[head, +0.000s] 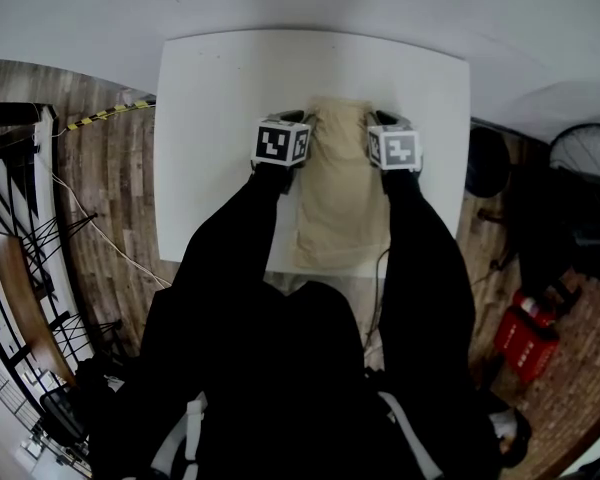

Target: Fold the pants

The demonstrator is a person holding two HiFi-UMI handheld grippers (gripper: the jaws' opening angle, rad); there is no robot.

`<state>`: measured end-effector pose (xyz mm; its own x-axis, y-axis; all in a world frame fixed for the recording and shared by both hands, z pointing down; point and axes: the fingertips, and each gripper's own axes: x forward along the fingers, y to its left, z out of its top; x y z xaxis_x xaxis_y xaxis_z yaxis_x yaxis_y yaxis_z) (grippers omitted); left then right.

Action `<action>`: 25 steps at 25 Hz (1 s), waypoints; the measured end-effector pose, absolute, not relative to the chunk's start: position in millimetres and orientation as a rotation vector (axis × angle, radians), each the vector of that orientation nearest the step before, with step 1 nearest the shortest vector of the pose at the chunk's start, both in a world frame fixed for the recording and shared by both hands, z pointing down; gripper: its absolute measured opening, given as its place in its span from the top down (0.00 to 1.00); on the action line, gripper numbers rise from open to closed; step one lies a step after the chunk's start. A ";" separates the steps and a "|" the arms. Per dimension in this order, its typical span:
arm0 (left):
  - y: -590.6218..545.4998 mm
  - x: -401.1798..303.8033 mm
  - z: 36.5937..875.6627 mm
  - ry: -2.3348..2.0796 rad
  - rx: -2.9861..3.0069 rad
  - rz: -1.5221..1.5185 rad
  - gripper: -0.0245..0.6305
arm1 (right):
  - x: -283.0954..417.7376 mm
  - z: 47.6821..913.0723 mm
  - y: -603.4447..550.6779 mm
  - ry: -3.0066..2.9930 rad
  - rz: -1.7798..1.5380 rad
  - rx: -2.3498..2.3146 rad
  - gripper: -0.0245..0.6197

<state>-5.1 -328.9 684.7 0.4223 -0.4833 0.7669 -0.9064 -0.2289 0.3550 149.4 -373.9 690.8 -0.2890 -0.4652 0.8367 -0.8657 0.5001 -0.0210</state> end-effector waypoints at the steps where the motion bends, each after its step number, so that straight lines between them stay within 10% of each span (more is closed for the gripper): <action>1: -328.8 -5.1 685.5 -1.183 1.867 0.667 0.82 | 148.3 691.2 -374.0 -1.928 0.615 1.086 0.90; 25: -274.3 16.1 584.0 -1.171 2.243 0.689 0.94 | 168.1 592.8 -315.2 -2.130 0.540 1.247 0.94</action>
